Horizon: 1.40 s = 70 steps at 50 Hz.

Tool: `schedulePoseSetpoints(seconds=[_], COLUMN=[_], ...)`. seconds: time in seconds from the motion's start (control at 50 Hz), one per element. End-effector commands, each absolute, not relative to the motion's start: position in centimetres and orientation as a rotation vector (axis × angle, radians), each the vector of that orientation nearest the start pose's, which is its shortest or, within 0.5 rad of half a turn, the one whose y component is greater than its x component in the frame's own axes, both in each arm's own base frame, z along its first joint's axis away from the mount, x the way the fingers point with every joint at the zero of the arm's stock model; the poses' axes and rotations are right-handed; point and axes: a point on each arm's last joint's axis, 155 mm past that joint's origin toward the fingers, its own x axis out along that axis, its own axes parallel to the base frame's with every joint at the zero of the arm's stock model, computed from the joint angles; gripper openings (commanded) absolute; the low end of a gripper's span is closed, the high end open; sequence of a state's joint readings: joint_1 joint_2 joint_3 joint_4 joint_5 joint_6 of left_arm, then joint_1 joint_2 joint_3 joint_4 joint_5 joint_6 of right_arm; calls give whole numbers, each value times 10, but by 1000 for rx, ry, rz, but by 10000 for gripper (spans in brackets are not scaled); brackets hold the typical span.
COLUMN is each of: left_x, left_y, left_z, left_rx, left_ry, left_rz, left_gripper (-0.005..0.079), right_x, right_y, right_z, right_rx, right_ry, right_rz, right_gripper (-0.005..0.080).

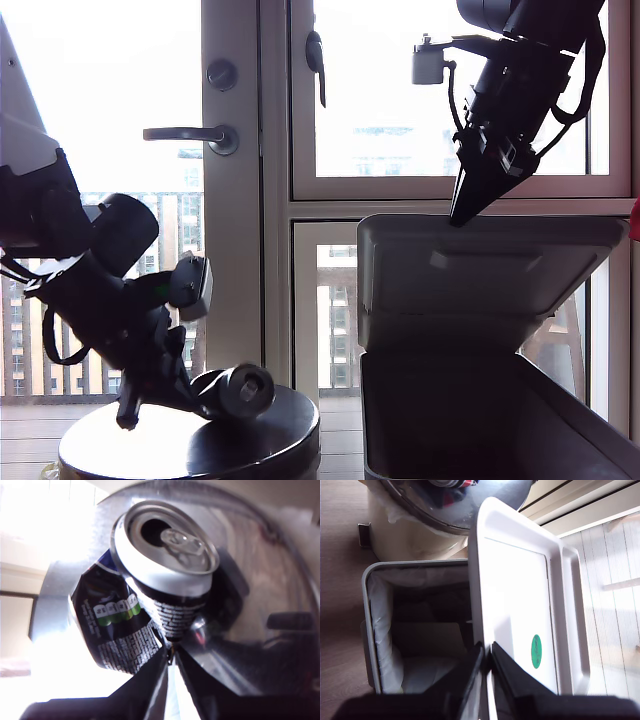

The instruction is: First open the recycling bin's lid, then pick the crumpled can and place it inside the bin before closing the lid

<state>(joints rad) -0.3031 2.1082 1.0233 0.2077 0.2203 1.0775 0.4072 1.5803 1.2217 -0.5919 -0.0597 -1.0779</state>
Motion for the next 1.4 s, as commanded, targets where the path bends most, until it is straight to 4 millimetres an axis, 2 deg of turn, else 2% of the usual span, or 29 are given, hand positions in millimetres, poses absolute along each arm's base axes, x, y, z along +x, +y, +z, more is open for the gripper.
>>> schedulePoseSetpoints(seconds=[0.0, 0.14, 0.32, 0.94, 1.38], left_x=[449, 448, 441, 385, 348], left_y=[-190, -201, -219, -320, -372], left_z=[-28, -9, 3, 16, 23], left_rx=[958, 808, 719, 624, 594], left_ry=[508, 508, 494, 432, 372], left_rz=[-897, -883, -914, -1105, -1206], left_gripper=[-24, -24, -24, -24, -24], right_x=[381, 382, 383, 385, 386], right_y=[183, 182, 181, 182, 182], right_z=[148, 149, 149, 150, 152], right_rx=[-1128, -1127, -1126, -1126, -1126], right_ry=[584, 581, 581, 572, 564], right_rz=[907, 901, 898, 895, 891], right_gripper=[-13, -13, -13, -13, -13])
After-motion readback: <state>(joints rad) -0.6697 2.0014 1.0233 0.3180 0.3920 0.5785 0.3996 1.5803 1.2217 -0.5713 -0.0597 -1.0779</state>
